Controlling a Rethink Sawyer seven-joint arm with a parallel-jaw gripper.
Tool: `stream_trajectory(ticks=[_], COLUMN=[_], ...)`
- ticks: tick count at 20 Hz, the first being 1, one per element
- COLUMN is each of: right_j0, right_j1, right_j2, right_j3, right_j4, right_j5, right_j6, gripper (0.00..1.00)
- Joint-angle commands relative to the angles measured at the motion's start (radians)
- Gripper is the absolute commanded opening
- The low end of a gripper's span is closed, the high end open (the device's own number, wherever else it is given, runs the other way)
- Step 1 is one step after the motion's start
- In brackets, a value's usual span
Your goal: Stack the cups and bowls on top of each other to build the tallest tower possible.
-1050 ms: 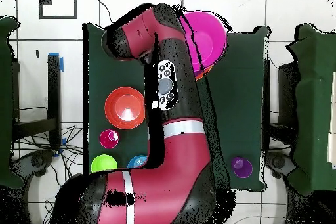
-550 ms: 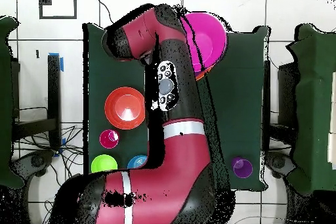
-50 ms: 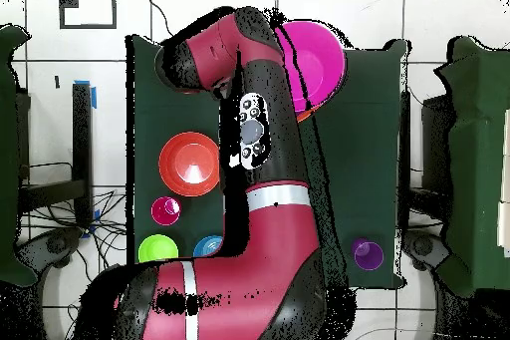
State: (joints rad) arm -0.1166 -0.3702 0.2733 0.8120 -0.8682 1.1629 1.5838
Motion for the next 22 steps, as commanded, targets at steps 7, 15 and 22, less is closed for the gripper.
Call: stream_trajectory(ticks=[7, 15, 22], right_j0=[0.024, 0.024, 0.033], right_j1=[0.016, 0.022, 0.024], right_j2=[0.006, 0.012, 0.009], right_j3=[0.085, 0.074, 0.069], right_j4=[0.054, 0.085, 0.105], right_j5=[-0.042, -0.046, -0.04], right_j6=[0.01, 0.007, 0.001], gripper=[0.0, 0.0, 0.0])
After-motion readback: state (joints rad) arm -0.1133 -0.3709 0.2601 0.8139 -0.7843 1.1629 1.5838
